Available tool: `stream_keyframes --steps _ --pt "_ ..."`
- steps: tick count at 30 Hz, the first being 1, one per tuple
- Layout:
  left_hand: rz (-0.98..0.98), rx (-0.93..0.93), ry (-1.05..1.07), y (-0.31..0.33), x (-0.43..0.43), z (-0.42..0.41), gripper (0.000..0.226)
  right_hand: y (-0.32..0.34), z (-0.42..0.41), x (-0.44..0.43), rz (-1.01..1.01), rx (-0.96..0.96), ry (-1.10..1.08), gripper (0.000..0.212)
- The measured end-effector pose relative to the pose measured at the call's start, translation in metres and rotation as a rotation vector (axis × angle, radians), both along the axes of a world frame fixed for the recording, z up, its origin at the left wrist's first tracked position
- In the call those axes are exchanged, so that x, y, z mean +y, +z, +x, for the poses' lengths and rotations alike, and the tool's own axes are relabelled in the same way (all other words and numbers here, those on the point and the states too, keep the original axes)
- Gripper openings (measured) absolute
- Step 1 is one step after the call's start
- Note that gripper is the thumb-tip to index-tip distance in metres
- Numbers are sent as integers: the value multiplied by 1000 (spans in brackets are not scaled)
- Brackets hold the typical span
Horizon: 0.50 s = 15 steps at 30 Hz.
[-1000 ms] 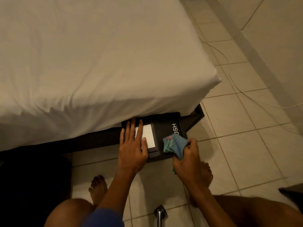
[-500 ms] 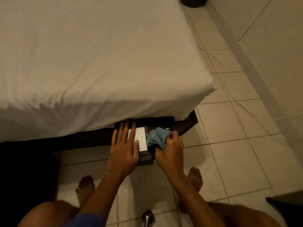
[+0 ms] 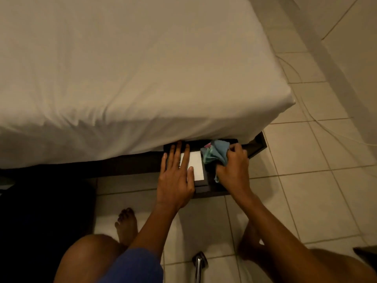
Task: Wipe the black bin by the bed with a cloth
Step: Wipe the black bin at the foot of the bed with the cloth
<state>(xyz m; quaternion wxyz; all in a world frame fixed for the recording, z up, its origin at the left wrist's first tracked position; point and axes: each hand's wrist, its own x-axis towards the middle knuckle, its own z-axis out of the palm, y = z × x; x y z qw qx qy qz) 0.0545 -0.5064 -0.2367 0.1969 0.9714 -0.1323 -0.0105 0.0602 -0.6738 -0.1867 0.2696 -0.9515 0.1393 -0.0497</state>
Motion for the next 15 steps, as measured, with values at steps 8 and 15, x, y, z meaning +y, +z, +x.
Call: stream_keyframes --steps 8,15 --pt "-11 25 -4 1 3 -1 65 -6 -57 -9 -17 20 246 47" --pt "-23 23 3 -1 2 -1 64 3 3 -18 -120 70 346 41"
